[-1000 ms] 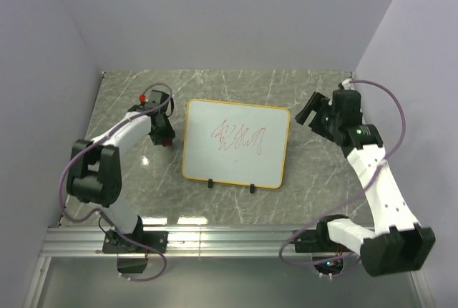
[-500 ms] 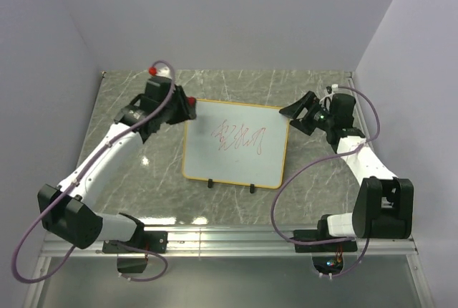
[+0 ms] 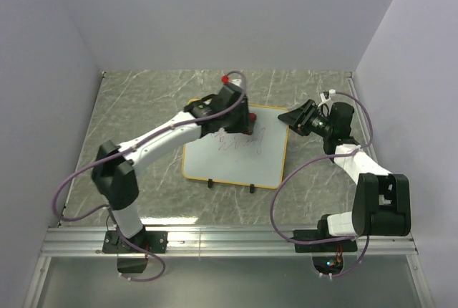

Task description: Erase the whiteboard

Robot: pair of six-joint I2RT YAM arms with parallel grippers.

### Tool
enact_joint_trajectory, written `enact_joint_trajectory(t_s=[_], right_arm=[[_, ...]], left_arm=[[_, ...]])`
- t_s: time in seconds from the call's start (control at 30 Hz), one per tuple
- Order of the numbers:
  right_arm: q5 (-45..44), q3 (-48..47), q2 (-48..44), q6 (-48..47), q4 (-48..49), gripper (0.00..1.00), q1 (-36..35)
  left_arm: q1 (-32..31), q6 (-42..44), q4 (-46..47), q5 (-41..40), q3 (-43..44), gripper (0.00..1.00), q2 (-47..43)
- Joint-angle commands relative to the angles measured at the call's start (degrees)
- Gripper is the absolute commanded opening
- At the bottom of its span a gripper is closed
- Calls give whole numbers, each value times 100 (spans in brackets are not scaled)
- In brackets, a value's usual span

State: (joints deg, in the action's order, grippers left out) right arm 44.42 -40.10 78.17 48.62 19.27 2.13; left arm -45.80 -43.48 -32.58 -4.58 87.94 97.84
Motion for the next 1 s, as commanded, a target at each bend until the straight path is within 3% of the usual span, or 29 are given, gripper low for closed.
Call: enact_joint_trajectory(t_s=[0.0,0.17,0.27,0.4,0.47,0.67,0.77,0.9,0.97], right_arm=[[242,142,-161,43,666,50,15],[14,256,-556,-247,298,47,15],[-136,353,-786,-222,209,45,7],[-171,467,-803,-230,174,36,-37],[-223,520,-821,-265,183,34,-55],[-408,380,-742,-687,-283,15,-187],[-540,432,-742,-783,-362,12,-187],[-681,389,-751,-960,-573,0,-187],[-698,354,-690,-1030,-643,0,-187]], left_arm=[[-454,-301,-143,-323,986,0,453],[-982,-757,14,-693,1480,0,1228],[-1308,-1047,172,-957,1445,0,1448],[-1545,-1276,375,-1317,1165,0,1527],[-1546,-1399,392,-1545,927,0,1492],[-1449,-1233,586,-1906,514,0,1317],[-1335,-1233,787,-1906,259,0,1211],[-1116,-1250,1069,-1959,-363,0,904],[-949,-1241,1227,-1933,-610,0,772]])
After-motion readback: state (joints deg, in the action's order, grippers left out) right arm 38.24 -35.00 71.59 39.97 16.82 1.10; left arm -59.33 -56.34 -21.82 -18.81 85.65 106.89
